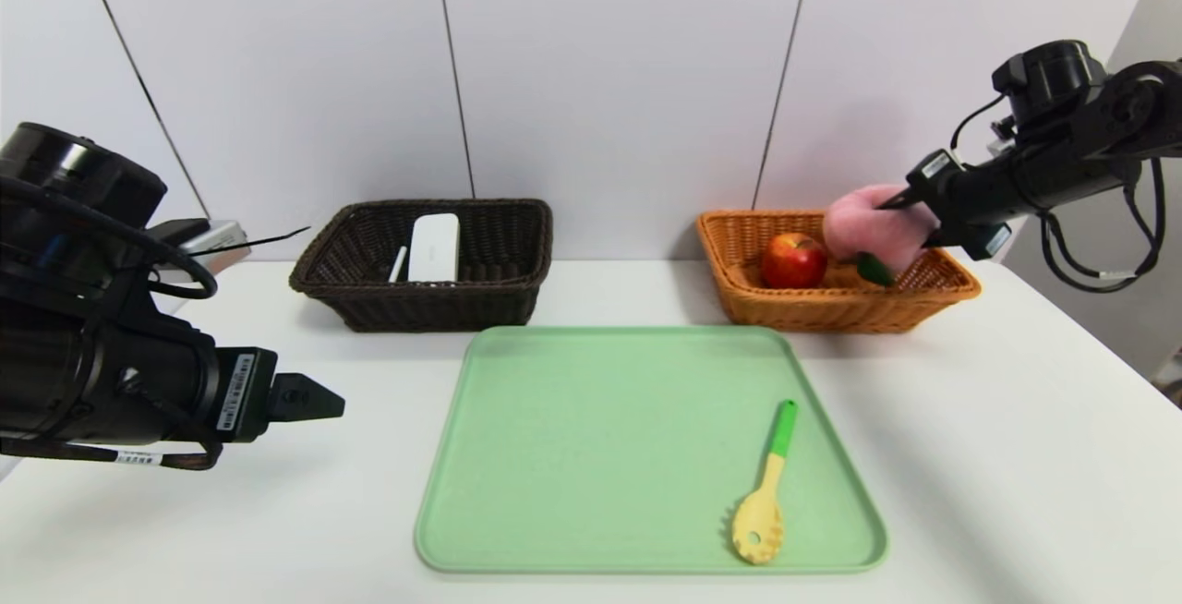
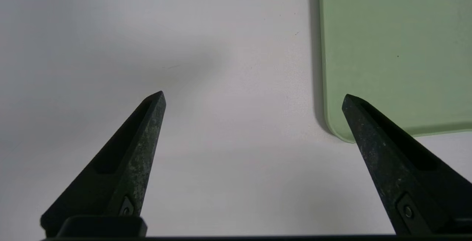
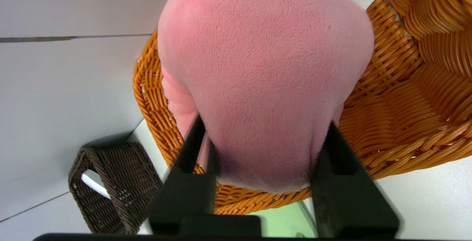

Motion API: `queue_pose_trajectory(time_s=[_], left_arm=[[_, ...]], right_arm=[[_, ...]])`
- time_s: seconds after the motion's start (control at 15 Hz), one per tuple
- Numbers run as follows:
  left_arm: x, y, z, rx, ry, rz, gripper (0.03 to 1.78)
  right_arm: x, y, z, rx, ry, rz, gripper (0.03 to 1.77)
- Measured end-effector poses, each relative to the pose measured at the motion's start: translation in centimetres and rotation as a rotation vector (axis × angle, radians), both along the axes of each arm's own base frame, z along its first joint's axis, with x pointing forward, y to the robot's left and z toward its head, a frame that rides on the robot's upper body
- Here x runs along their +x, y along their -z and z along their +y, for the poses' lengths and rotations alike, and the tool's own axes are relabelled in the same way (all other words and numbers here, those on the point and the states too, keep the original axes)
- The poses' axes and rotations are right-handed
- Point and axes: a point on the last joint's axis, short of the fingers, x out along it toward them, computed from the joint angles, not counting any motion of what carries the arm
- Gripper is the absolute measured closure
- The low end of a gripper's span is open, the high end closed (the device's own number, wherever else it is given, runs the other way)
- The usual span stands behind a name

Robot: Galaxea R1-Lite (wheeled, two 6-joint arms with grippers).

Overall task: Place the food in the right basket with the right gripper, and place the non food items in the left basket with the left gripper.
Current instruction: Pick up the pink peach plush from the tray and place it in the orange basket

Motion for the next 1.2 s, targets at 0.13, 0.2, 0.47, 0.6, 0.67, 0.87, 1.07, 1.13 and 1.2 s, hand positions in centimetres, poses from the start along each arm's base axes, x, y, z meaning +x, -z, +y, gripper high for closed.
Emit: queue_pose_trajectory(time_s=[0.13,0.2,0.47,0.6,0.67,0.87,1.07,1.13,1.2], left_arm=[[0.0,0.0,0.0,0.0,0.0,0.0,0.12],[0.0,0.0,0.0,0.0,-0.001,0.0,0.12],[0.0,0.0,0.0,0.0,-0.002,0.001,0.12],[0.0,0.0,0.0,0.0,-0.002,0.001,0.12],[0.0,0.0,0.0,0.0,-0.002,0.001,0.12],[0.0,0.0,0.0,0.0,-0.002,0.0,0.12],[-0.1,0.0,0.0,-0.001,-0.002,-0.002,0.12],[-0.1,-0.1,0.0,-0.001,-0.003,-0.004,0.12],[-0.1,-0.1,0.0,-0.002,-0.003,-0.004,0.12]], right_arm=[[0.1,0.1,0.0,0.0,0.0,0.002,0.83],[0.1,0.1,0.0,0.0,0.001,0.001,0.74],[0.3,0.2,-0.1,-0.026,0.032,-0.009,0.47],[0.4,0.3,-0.1,-0.051,0.049,-0.006,0.38],[0.4,0.3,-0.1,-0.053,0.048,-0.006,0.35],[0.3,0.1,-0.1,-0.054,0.047,-0.01,0.27],[0.1,-0.3,0.1,-0.055,0.045,-0.02,0.21],[0.0,-0.5,0.1,-0.054,0.045,-0.025,0.19],[-0.2,-0.8,0.1,-0.053,0.046,-0.031,0.18]])
